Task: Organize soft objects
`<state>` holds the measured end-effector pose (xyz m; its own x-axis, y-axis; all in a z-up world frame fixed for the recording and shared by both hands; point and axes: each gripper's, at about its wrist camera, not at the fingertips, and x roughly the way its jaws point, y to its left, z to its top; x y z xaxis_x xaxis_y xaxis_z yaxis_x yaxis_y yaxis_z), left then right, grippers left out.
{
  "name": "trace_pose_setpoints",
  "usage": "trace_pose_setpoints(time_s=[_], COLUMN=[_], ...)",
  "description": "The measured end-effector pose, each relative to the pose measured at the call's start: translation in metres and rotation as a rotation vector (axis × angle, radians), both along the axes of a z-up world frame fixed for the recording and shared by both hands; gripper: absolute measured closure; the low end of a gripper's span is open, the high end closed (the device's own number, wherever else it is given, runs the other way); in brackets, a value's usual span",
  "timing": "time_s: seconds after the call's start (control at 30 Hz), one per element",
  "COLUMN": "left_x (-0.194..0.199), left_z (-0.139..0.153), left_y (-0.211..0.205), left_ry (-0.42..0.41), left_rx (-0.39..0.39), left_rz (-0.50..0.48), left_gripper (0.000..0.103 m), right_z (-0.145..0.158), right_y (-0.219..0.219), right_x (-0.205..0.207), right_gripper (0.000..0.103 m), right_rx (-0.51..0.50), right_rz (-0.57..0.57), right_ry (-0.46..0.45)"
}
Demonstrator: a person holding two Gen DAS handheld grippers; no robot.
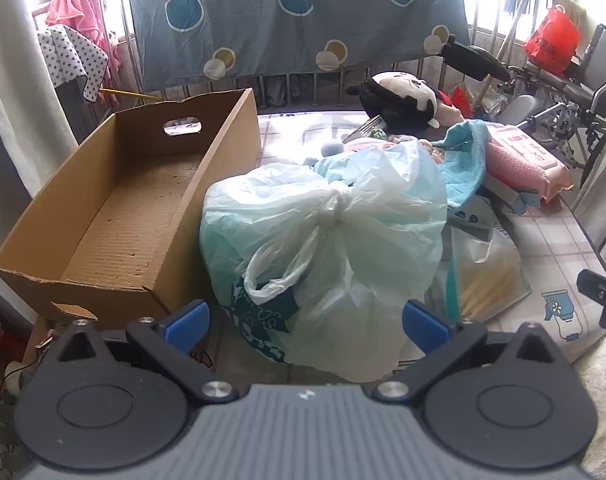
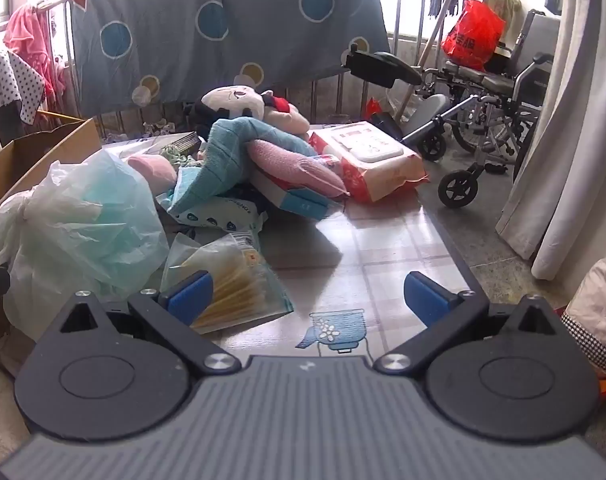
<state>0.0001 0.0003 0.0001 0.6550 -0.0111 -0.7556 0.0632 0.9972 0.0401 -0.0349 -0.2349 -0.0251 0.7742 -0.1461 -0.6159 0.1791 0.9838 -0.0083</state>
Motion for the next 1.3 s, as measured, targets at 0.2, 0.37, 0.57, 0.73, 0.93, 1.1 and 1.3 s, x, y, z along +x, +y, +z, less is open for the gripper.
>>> trace_pose_setpoints(time_s=[0.2,0.37,0.57,0.73,0.93,1.1,1.3], left_x=[0.004,0.005,0.008,0.009,0.011,0.012,0.014], left_z=[0.0,-0.004,-0.005,-0.006,-0.006,-0.005,-0.004], left_y=[0.012,0.018,0.021,0.022,0.02,0.018,0.017], left_ry=[0.014,0.032,0.046,0.045,0.041,0.037,0.034], left_rx=[-0.015,-0.024,-0.02,-0.015,-0.008,-0.001,-0.001], left_rz=[0.008,0.009,0.02,0.024,0.025,0.018,0.011], left_gripper=[0.0,0.0,0.0,0.0,0.0,0.0,0.0], right_z=[0.0,0.001,0.0,-0.002,-0.001,0.0,-0.001], right_y=[0.01,0.013,0.012,0.013,0.013,0.014,0.015], right_x=[0.004,0.011,0.014,0.016,0.016,0.017,0.018], right_gripper=[0.001,0.001,0.001,0.001,0.001,0.001,0.001], right_rx=[0.0,0.037,0.045,0.041,0.031,0.016,0.011], right_rz=[0.02,0.033,0.035,0.033,0.036,0.039,0.04], right_ry=[0.06,0.071,0.084,0.097,0.109,0.118,0.127])
